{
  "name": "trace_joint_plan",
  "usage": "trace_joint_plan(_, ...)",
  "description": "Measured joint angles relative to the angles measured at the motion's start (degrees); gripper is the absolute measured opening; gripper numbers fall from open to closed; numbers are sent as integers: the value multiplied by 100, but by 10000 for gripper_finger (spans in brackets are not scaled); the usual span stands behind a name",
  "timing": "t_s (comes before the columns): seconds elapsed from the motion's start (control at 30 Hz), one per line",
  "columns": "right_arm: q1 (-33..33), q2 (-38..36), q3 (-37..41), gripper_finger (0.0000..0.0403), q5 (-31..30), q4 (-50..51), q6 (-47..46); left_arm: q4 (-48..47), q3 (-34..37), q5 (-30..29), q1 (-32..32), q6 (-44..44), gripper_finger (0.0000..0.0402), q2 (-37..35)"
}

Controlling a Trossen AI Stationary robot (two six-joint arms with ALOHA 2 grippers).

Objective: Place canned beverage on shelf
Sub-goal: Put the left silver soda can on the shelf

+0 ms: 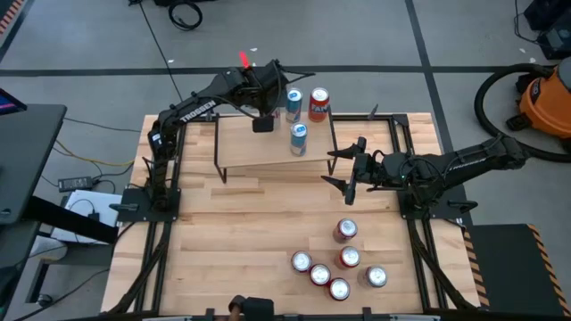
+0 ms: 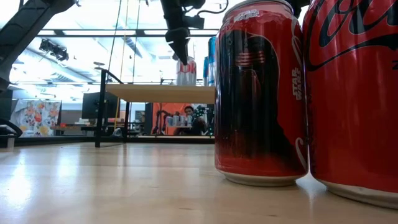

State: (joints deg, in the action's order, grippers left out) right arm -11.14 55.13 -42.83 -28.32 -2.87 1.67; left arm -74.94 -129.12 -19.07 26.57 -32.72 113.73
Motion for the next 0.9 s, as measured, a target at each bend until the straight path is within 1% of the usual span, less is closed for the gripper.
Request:
trace_joint_plan(0.33,-15,0,-1,349,0,0,0,68,-2,-1,-16,34,392,0)
trace_joint_plan(0.53,-17,0,0,349,2,-1,-4,73,-2,-221,-17,9,392,0)
trace_joint_plan(0.9,-15,0,0,349,79,-2,-6,212,-2,-236,-4,-6,392,0)
